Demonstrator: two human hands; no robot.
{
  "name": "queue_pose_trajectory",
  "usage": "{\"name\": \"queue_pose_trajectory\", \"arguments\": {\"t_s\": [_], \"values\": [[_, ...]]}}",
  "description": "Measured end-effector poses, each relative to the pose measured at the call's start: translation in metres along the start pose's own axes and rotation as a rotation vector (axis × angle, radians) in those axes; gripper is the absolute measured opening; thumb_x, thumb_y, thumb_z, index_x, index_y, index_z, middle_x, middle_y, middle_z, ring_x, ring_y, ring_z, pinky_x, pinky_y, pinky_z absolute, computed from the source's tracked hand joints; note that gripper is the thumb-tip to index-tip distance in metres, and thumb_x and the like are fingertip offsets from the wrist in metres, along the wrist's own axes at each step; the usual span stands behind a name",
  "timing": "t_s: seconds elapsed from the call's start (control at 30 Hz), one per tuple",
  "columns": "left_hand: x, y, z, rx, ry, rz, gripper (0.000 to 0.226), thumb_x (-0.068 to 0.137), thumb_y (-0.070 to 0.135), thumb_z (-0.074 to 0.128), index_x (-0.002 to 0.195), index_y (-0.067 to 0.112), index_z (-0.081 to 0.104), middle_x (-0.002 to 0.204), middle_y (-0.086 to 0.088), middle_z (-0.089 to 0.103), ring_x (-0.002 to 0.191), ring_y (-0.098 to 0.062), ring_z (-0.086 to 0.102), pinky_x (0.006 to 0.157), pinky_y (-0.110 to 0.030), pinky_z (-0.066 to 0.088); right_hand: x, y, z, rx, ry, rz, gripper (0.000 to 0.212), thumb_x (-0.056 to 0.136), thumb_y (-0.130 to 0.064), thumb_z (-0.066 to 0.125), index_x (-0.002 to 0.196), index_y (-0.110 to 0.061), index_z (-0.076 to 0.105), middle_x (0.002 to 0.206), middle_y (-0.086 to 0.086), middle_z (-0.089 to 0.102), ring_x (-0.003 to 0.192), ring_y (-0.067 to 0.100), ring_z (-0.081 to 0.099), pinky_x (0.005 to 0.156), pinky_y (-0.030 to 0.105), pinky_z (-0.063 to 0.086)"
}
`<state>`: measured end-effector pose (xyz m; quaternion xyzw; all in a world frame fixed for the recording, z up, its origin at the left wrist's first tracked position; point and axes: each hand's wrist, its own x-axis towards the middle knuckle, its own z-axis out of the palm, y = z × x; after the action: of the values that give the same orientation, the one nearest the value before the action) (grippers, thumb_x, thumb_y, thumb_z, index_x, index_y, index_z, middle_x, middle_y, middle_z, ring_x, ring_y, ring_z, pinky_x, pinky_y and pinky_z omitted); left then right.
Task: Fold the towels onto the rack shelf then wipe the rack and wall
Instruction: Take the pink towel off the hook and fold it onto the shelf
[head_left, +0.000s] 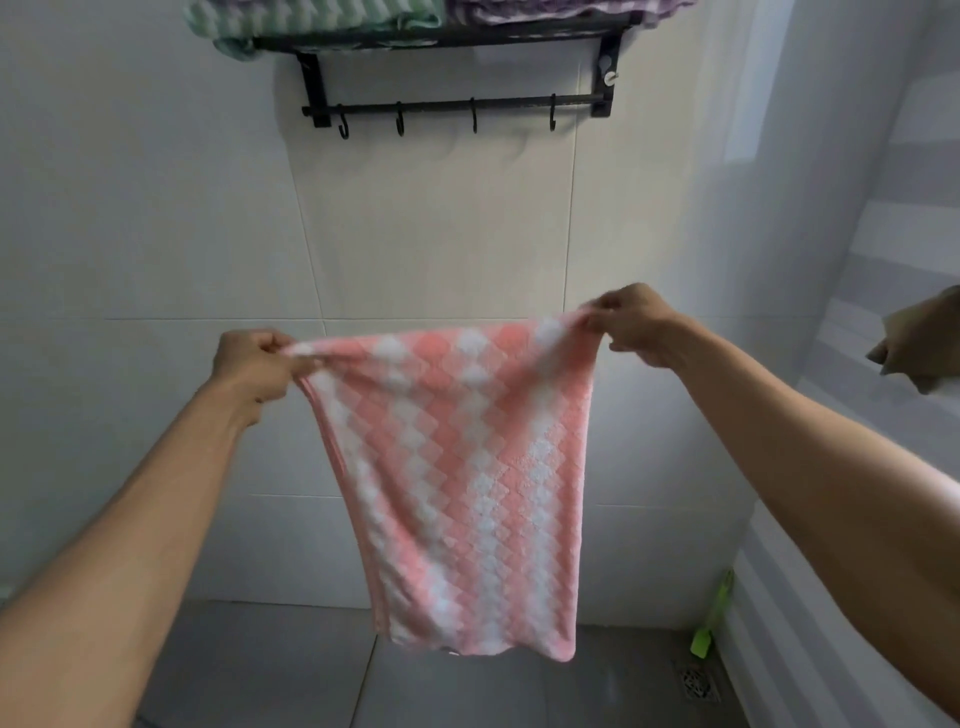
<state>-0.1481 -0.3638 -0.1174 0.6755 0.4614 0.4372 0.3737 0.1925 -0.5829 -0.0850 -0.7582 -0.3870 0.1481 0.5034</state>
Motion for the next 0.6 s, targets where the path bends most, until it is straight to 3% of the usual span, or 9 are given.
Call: {"name": "queue_pose_trajectory", "arguments": {"t_s": [0.1,0.17,0.2,0.27,0.37,0.43,0.5,0.53,0.6], "values": [[0.008,0.001,-0.005,-0.27,-0.174,0.014,0.031,0.076,0.008,0.084,0.098,0.018,0.065,0.1,-0.004,0.071,0.079,-0.017,0.063,0.069,-0.034,0.045,0.002,-0.009,-0.008,0.398,-0.091,-0.001,0.049,0.089,-0.009,0.073,0.128,-0.027,0.049,0.111,-0.001,0.065,0.108,0.018,0.059,0.094,0.049,0.045],[-0.008,-0.029,0.012,-0.248,-0.29,-0.08,0.033,0.079,0.01,0.081,0.109,0.006,0.068,0.109,-0.013,0.074,0.088,-0.025,0.068,0.081,-0.042,0.053,-0.009,0.022,0.014,0.304,-0.181,0.09,0.058,0.084,-0.007,0.078,0.129,-0.025,0.048,0.115,0.002,0.067,0.108,0.023,0.062,0.094,0.051,0.043],[-0.022,-0.049,0.022,-0.221,-0.301,-0.158,0.034,0.081,0.014,0.079,0.11,-0.001,0.069,0.106,-0.018,0.075,0.086,-0.026,0.069,0.082,-0.044,0.055,-0.016,0.049,0.029,0.211,-0.196,0.147,0.046,0.083,-0.008,0.08,0.122,-0.015,0.057,0.112,0.006,0.07,0.104,0.027,0.064,0.093,0.049,0.045],[-0.047,-0.083,0.034,-0.214,-0.29,-0.301,0.031,0.089,0.018,0.073,0.106,-0.007,0.068,0.082,-0.011,0.078,0.066,-0.02,0.072,0.067,-0.033,0.059,-0.035,0.091,0.053,0.131,-0.218,0.261,0.027,0.083,-0.014,0.081,0.105,-0.002,0.069,0.104,0.015,0.073,0.095,0.03,0.067,0.082,0.042,0.053],[-0.043,-0.091,0.03,-0.262,-0.171,-0.384,0.022,0.095,0.017,0.067,0.103,-0.002,0.068,0.063,-0.002,0.073,0.047,-0.013,0.068,0.06,-0.031,0.052,-0.041,0.099,0.056,0.241,-0.24,0.311,0.054,0.062,-0.038,0.094,0.096,-0.002,0.072,0.095,0.012,0.076,0.077,0.02,0.07,0.067,0.032,0.056],[-0.029,-0.066,0.017,-0.395,-0.179,-0.35,0.031,0.091,0.034,0.07,0.098,0.004,0.069,0.079,-0.008,0.075,0.052,-0.015,0.069,0.065,-0.033,0.051,-0.03,0.083,0.047,0.382,-0.217,0.27,0.084,0.036,-0.055,0.096,0.097,-0.003,0.074,0.082,0.005,0.075,0.069,0.015,0.068,0.059,0.028,0.054],[-0.032,-0.044,0.01,-0.419,-0.313,-0.279,0.06,0.069,0.059,0.08,0.098,0.007,0.072,0.091,-0.007,0.077,0.068,-0.019,0.074,0.07,-0.034,0.054,-0.027,0.074,0.04,0.46,-0.297,0.255,0.089,0.04,-0.056,0.095,0.109,-0.005,0.074,0.094,0.006,0.077,0.08,0.019,0.07,0.068,0.03,0.057],[-0.039,-0.049,0.01,-0.32,-0.37,-0.285,0.072,0.056,0.062,0.086,0.099,0.006,0.073,0.093,-0.008,0.078,0.075,-0.021,0.075,0.073,-0.035,0.056,-0.032,0.076,0.039,0.407,-0.381,0.263,0.089,0.041,-0.054,0.096,0.113,-0.007,0.073,0.103,0.008,0.077,0.088,0.021,0.072,0.074,0.033,0.058],[-0.059,-0.071,0.016,-0.193,-0.399,-0.346,0.058,0.063,0.045,0.089,0.098,0.002,0.073,0.098,-0.016,0.077,0.079,-0.026,0.075,0.073,-0.035,0.057,-0.045,0.095,0.041,0.257,-0.511,0.297,0.078,0.047,-0.042,0.098,0.11,-0.004,0.072,0.11,0.013,0.076,0.092,0.025,0.074,0.073,0.033,0.058]]}}
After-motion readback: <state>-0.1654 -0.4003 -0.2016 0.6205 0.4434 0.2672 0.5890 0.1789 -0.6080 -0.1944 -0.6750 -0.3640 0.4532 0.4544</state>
